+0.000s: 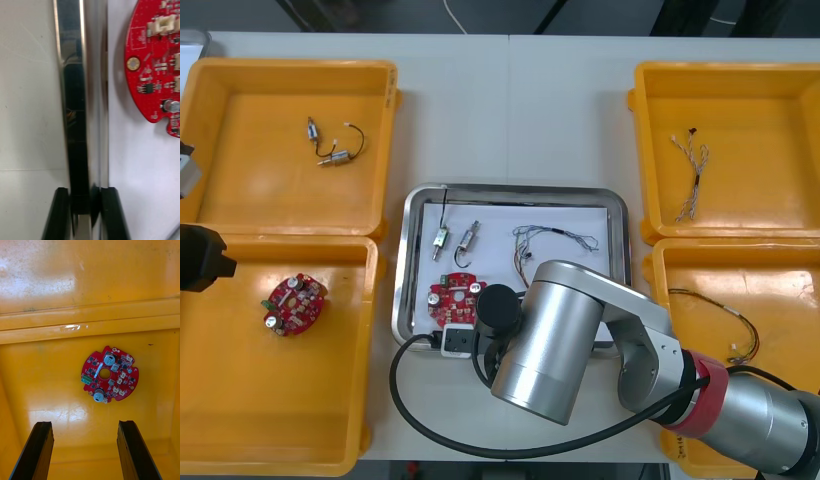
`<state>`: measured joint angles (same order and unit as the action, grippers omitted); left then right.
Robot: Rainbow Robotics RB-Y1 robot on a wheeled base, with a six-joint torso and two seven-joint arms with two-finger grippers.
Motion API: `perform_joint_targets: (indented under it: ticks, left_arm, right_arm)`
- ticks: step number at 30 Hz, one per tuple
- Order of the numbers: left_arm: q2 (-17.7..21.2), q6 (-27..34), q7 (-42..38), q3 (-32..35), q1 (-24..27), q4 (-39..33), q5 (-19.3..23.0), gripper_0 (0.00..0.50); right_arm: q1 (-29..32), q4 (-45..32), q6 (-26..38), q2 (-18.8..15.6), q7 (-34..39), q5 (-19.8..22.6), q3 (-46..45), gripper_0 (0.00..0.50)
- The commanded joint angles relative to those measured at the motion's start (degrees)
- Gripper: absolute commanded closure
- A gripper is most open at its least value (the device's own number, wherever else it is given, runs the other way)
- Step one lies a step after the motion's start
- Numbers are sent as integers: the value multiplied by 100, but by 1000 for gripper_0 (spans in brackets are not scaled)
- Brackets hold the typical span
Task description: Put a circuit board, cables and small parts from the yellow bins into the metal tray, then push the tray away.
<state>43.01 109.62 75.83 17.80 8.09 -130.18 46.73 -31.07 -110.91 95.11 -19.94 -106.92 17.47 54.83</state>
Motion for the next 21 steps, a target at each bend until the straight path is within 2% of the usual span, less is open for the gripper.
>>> perform_joint_targets:
  ticks: [1,8,21]
  left_arm:
    - [252,38,-95,145,-97,-174,38,0]
    - [252,38,-95,145,-97,-174,38,0]
    - [252,38,-95,145,-97,-174,38,0]
  right_arm:
    - [57,-230,34,148,5,-50,89,500]
    - [-57,-230,16,25,-57,-68,89,500]
    - [-470,-230,-168,-432,-154,73,168,500]
